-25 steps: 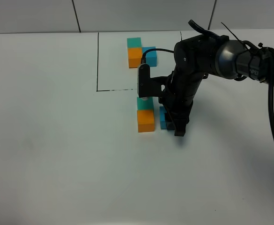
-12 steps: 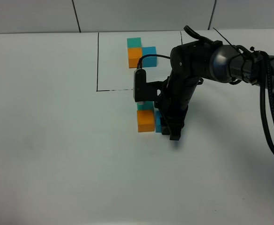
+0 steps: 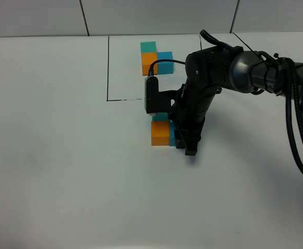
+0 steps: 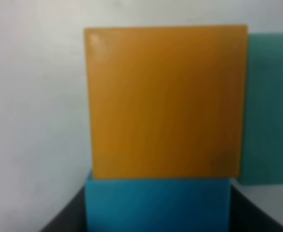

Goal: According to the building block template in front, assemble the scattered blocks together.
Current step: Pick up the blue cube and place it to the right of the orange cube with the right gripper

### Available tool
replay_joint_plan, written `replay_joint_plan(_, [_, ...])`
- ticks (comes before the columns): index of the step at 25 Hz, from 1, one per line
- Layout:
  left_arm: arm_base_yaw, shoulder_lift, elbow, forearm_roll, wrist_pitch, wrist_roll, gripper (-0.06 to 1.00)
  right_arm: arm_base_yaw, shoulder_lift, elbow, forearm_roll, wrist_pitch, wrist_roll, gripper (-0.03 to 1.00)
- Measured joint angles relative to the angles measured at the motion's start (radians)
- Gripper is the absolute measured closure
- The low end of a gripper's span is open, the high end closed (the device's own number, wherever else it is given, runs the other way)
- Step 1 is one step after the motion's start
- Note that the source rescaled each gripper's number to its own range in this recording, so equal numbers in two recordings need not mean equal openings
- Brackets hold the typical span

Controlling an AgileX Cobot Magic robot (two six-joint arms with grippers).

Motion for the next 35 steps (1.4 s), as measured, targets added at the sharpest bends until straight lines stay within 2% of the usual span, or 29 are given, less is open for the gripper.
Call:
replay_joint_plan(23, [0.0,0.0,0.0,0.0,0.0,0.0,0.26,0.001,0.0,0.0,0.001,0.0,-0.02,0.95])
replay_joint_plan(33, [0.0,0.0,0.0,0.0,0.0,0.0,0.26,0.001,0.0,0.0,0.007,0.0,0.005,0.95])
replay_joint_plan(35, [0.0,0.0,0.0,0.0,0.0,0.0,0.26,0.001,0.0,0.0,0.007,-0.001,0.009,0.91])
